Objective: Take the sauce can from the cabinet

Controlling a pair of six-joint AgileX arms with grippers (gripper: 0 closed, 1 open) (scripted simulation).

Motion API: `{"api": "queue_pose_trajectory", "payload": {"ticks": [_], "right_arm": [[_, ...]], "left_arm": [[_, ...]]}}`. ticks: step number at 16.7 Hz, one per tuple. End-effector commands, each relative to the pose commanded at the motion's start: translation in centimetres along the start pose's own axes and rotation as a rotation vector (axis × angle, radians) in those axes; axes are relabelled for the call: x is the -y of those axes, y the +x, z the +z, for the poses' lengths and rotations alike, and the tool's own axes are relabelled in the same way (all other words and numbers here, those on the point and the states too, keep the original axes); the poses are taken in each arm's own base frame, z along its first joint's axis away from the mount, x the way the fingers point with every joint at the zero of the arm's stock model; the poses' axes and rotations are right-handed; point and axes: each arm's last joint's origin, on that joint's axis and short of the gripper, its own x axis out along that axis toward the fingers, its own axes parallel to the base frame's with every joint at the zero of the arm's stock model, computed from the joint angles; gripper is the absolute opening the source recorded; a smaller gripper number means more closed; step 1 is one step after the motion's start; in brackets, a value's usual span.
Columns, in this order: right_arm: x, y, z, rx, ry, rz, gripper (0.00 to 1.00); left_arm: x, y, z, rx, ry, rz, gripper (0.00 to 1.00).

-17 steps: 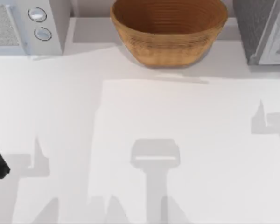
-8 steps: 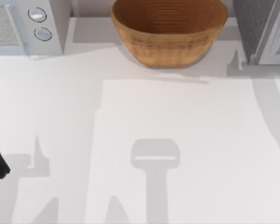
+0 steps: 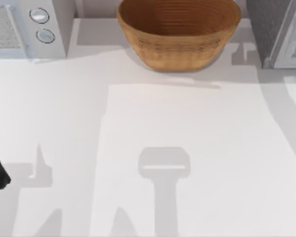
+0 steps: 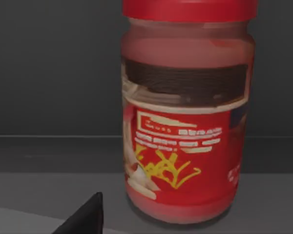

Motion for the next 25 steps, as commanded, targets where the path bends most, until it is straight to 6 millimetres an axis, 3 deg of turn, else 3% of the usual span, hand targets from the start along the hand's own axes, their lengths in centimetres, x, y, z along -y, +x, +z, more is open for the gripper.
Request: {"api": "queue_pose_trajectory", "payload": {"ticks": [5,12,18,25], "right_arm": [[0.0,0.4,0.0,0.001,0.001,-0.003,1.00],[-1.2,5.2,-0.1,-0.003,0.005,-0.010,1.00],[-1.1,5.7,-0.1,-0.006,0.004,-0.012,1.00],[-1.2,10.6,0.0,-0.003,0.005,-0.010,1.00]], "left_arm": [[0.0,0.0,0.0,0.000,0.000,0.000,1.00],[0.0,0.0,0.0,0.000,0.000,0.000,1.00],[0.0,0.0,0.0,0.000,0.000,0.000,1.00],[0.0,0.0,0.0,0.000,0.000,0.000,1.00]]}}
